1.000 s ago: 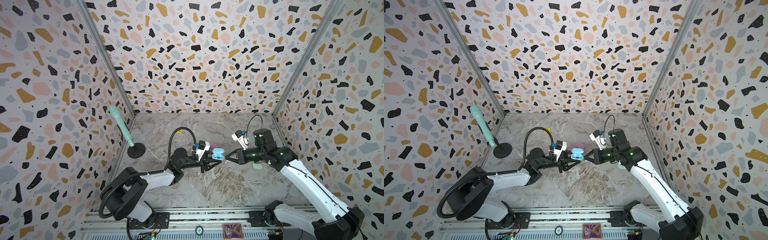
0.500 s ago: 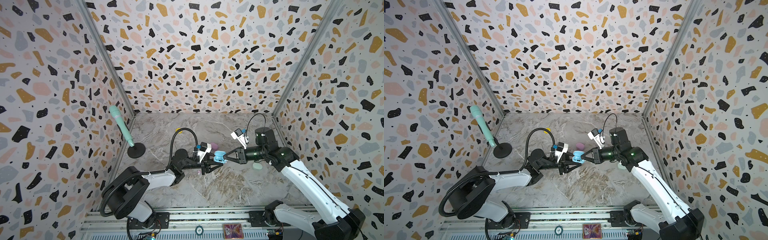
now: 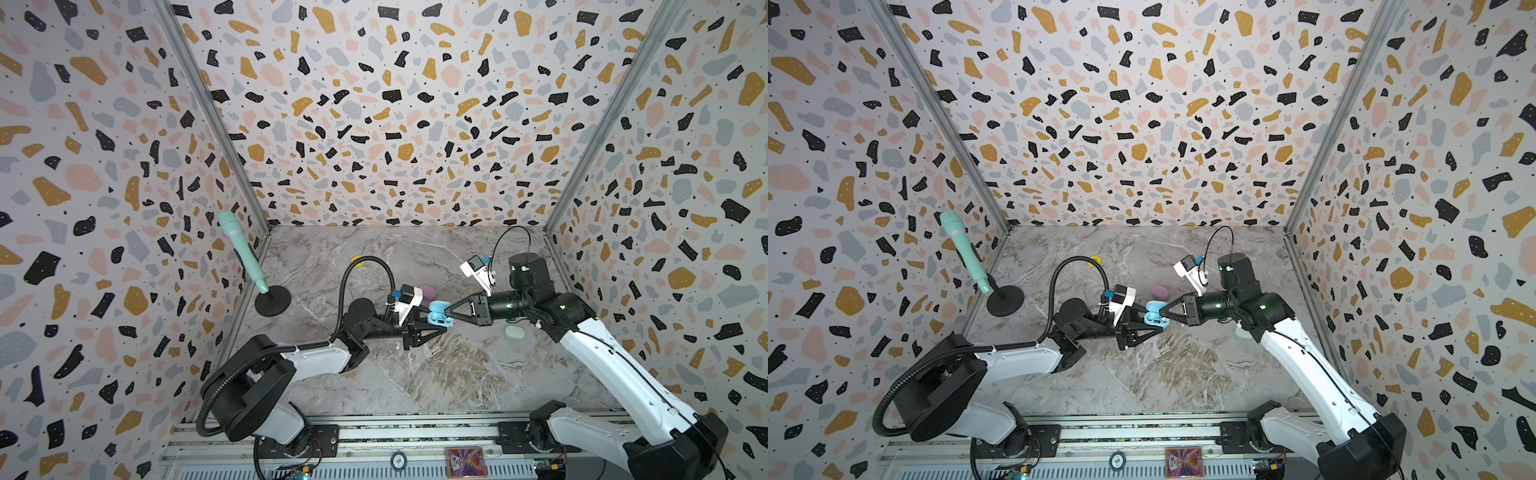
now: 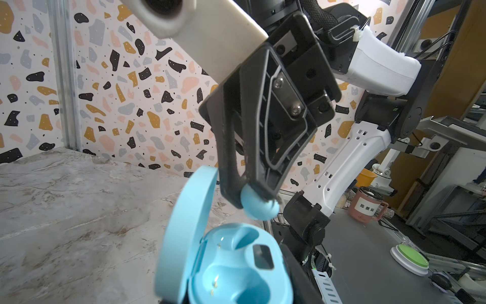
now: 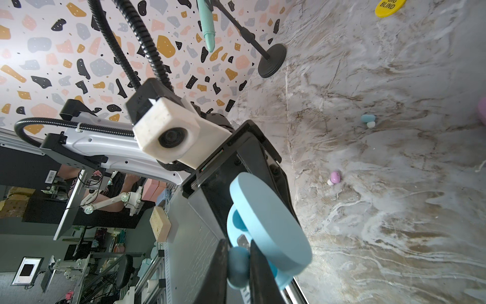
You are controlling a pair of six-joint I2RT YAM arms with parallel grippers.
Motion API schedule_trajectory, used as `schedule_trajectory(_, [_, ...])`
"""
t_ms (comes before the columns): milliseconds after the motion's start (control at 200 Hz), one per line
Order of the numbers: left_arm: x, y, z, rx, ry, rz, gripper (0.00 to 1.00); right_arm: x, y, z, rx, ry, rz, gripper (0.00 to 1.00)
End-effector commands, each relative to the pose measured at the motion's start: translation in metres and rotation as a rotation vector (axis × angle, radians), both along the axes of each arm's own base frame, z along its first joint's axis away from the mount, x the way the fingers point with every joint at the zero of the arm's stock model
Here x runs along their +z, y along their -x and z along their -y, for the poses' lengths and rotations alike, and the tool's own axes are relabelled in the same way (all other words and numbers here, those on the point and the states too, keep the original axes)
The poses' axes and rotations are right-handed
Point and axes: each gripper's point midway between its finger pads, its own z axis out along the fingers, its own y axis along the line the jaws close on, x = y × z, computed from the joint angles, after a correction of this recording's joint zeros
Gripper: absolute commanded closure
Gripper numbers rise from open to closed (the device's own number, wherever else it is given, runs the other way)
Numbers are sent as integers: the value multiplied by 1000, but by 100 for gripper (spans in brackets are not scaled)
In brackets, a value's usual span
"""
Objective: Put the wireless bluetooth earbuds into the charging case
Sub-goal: 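Press the light-blue earbud into the case slot with the right gripper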
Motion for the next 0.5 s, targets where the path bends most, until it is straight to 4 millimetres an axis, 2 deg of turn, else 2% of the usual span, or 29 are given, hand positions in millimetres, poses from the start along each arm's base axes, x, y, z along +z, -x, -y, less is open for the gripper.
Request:
schedule_trajectory(0, [32,12,-3,-29,84,102,84,8,0,-4,14,-25,23,92])
schedule_trajectory(496, [40,17,-7,-28,109,129,85,-3,2,-6,6,-9,-15,92])
